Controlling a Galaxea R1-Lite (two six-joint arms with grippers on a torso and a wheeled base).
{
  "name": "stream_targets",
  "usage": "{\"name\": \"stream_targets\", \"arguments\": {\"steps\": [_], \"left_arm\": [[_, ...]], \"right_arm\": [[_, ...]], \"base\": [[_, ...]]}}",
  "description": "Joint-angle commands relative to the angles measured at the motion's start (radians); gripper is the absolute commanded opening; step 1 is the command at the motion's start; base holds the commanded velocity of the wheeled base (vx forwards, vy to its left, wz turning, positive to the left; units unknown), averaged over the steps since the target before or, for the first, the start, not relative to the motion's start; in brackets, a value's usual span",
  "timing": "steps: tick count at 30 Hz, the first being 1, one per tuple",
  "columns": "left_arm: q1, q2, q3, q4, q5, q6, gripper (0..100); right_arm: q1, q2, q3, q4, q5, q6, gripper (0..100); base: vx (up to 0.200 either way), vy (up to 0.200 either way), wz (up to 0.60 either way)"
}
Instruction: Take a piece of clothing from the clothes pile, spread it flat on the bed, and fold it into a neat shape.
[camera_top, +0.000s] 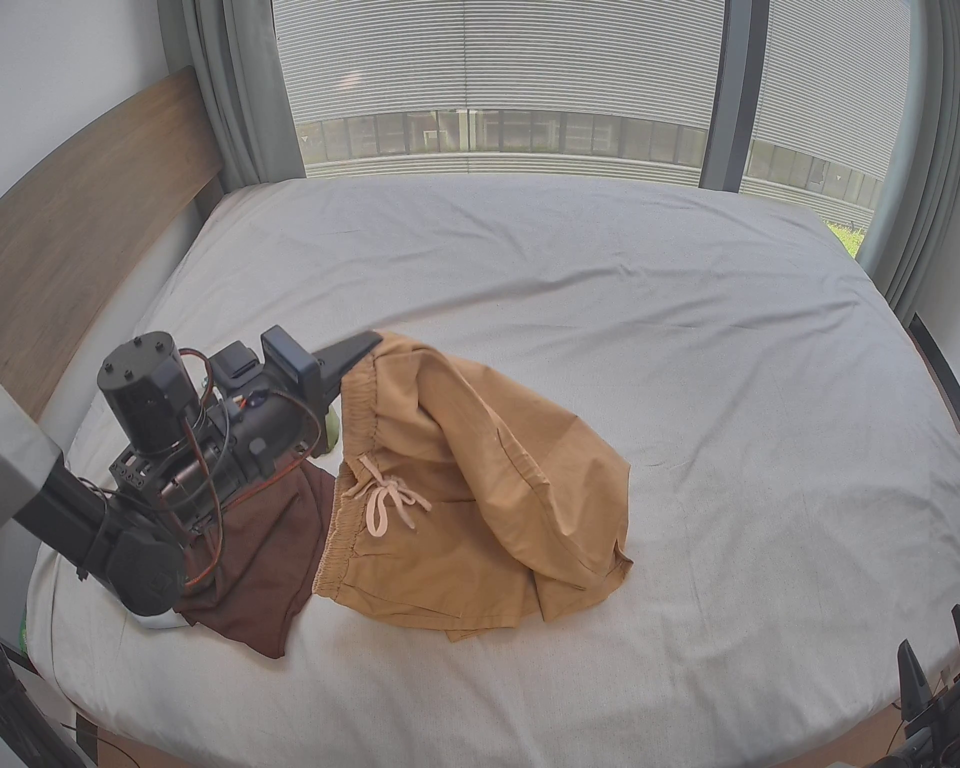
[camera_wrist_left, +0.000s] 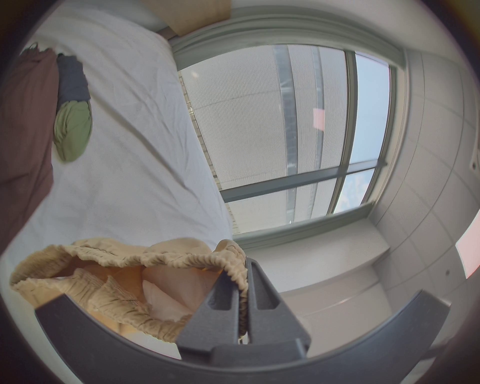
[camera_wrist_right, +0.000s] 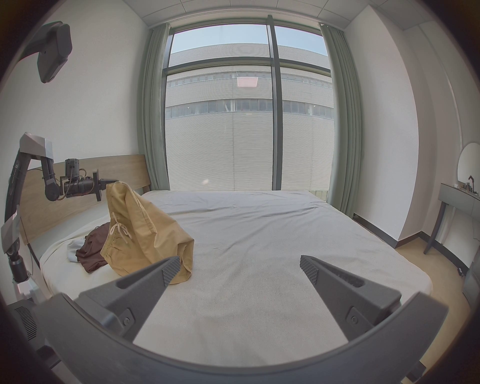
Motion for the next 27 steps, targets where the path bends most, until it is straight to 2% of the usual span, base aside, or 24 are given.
{"name": "stream_targets", "arguments": {"steps": [1,6,11,13,14,18,27], "left_arm": [[0.048,0.03,0.138,-0.026,-0.049,0.199,0],[0.08,0.122,0.194,-0.048,-0.035,0.44,0],[0.099,0.22,0.236,-0.117,-0.021,0.61,0],[0.1,0.243,0.234,-0.143,-0.016,0.632,0],[0.1,0.285,0.239,-0.195,0.01,0.661,0],[0.1,0.305,0.242,-0.206,0.045,0.724,0],[0.094,0.292,0.236,-0.206,0.043,0.721,0]], "right_arm": [[0.0,-0.016,0.018,-0.002,0.0,-0.001,100],[0.002,-0.016,0.018,-0.002,0.0,-0.001,100],[0.003,-0.016,0.018,-0.002,0.0,-0.004,100],[0.002,-0.016,0.018,-0.002,0.0,-0.004,100],[0.002,-0.016,0.018,-0.002,0.0,-0.004,100],[0.0,-0.016,0.018,-0.002,0.0,-0.004,100],[0.0,-0.016,0.018,-0.002,0.0,-0.005,100]], "base": [[0.0,0.0,0.0],[0.0,0.0,0.0],[0.0,0.0,0.0],[0.0,0.0,0.0],[0.0,0.0,0.0],[0.0,0.0,0.0],[0.0,0.0,0.0]]}}
